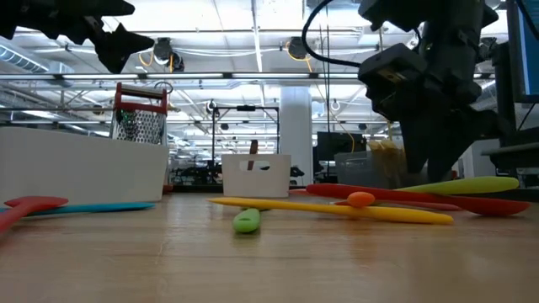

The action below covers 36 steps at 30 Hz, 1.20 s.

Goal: Pick & Place Kitchen Items
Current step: Put the green serving spoon into the top white bin

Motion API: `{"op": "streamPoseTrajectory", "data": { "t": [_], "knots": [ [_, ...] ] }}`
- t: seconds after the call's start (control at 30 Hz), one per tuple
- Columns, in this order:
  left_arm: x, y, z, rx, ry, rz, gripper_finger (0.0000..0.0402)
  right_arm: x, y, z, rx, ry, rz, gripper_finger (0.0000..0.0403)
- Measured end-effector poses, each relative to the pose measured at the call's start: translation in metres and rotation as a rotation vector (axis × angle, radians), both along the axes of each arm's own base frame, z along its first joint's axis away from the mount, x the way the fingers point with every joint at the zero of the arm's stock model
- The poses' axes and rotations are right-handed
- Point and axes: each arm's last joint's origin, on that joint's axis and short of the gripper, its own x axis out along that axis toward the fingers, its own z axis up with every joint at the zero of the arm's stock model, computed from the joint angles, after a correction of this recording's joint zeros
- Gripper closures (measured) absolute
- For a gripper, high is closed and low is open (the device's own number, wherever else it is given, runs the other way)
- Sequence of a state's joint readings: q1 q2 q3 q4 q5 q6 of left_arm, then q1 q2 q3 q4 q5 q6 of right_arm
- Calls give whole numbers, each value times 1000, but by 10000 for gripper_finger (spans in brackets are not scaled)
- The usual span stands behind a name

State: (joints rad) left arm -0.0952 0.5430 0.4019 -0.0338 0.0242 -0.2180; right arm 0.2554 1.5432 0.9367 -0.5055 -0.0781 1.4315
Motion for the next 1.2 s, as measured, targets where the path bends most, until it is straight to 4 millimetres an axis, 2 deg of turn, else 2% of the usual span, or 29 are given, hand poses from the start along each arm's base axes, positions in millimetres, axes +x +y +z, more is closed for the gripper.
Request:
{"op": "streamPoseTrajectory", "data": {
  "t": [0.4,0.57,0.7,0.93,1.07,1.2],
  "knots": [
    [0,0,0,-6,-1,0,128,8,2,-21,-8,56,-5,273],
    [0,0,0,-6,-3,-1,128,9,2,-23,-9,62,-17,274],
    [0,0,0,-7,-3,-1,128,10,1,-23,-6,59,-24,294],
    [0,0,0,-6,-3,-2,128,12,1,-21,-4,19,-6,369],
    [0,0,0,-2,-4,-3,128,11,-1,-15,-1,-7,-11,369],
    [0,0,0,2,-4,-3,128,9,-4,-2,4,-62,-22,369]
  ]
}}
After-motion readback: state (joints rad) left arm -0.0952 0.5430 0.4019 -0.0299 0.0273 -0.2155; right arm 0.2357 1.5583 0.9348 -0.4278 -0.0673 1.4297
